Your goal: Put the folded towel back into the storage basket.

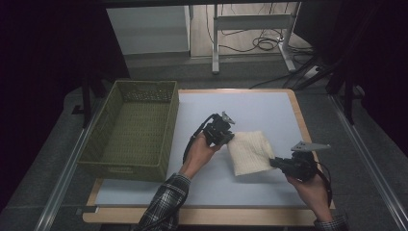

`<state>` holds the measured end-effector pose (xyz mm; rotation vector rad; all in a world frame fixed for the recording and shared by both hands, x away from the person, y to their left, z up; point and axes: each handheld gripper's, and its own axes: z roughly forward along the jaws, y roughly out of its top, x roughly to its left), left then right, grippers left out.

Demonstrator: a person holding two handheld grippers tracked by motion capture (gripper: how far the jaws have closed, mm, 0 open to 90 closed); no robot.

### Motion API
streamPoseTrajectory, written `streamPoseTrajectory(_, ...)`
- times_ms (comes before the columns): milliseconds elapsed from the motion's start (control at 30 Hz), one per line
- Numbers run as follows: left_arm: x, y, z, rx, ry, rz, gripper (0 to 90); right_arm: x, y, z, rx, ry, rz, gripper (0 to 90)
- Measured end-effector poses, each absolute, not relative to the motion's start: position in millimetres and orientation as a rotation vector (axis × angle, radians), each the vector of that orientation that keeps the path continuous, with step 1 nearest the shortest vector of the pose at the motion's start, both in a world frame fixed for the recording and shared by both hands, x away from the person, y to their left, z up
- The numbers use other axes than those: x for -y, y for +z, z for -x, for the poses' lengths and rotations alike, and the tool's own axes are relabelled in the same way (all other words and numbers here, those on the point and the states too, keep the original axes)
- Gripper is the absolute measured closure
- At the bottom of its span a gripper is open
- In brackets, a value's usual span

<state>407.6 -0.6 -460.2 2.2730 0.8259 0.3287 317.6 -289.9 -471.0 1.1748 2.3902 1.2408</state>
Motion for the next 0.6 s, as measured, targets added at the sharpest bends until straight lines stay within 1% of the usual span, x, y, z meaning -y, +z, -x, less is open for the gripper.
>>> streamPoseTrajectory(600,-43,-434,-403,-0.868,0.394,-2.317,81.7,251,-454,-336,-2.443,1.273,-1.094,83.3)
